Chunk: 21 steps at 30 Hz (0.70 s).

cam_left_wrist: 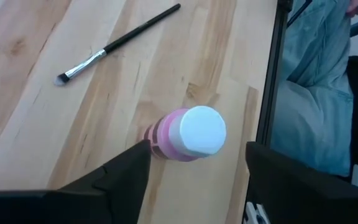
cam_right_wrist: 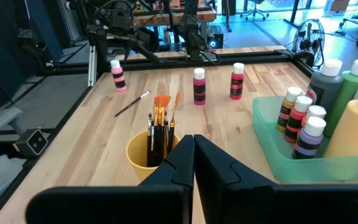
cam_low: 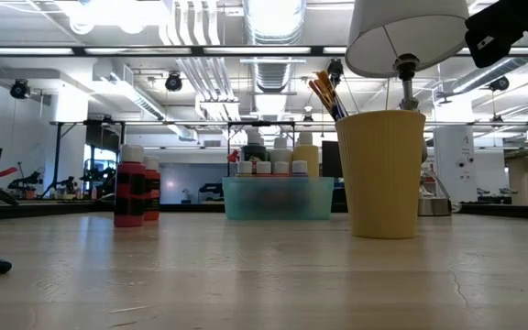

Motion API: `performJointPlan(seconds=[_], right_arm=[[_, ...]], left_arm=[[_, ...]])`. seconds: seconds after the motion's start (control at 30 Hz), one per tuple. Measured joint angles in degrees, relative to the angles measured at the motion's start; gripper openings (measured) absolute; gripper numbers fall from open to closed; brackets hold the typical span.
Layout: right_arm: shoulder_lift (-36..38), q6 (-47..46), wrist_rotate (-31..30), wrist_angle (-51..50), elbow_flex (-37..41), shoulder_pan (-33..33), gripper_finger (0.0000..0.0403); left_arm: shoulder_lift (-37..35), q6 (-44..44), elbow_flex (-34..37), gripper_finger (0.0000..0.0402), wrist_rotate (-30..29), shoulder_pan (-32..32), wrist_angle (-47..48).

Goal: Pick & Place Paint Supplies
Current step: Put the small pink paint bottle into the green bin

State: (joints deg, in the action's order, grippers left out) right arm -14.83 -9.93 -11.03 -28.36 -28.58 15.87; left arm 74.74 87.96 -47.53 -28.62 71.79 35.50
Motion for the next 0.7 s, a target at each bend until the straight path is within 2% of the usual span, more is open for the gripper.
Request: performJointPlan(seconds=[0.17, 0.4, 0.7], right_arm=[[0.01, 0.00, 0.00, 0.00, -0.01, -0.01, 0.0008], [0.02, 0.00, 0.00, 0.00, -0.02, 0.01, 0.0008], [0.02, 0.00, 0.00, 0.00, 0.00, -0.01, 0.0008]], left_arm=[[0.02, -0.17, 0.04, 0.0277, -1.10, -0.09, -0.02], [2.28, -7.00, 0.07, 0.0276, -6.45, -0.18, -1.03], [2.71, -9.91, 0.07, 0.0273, -5.34, -0.16, -1.21]])
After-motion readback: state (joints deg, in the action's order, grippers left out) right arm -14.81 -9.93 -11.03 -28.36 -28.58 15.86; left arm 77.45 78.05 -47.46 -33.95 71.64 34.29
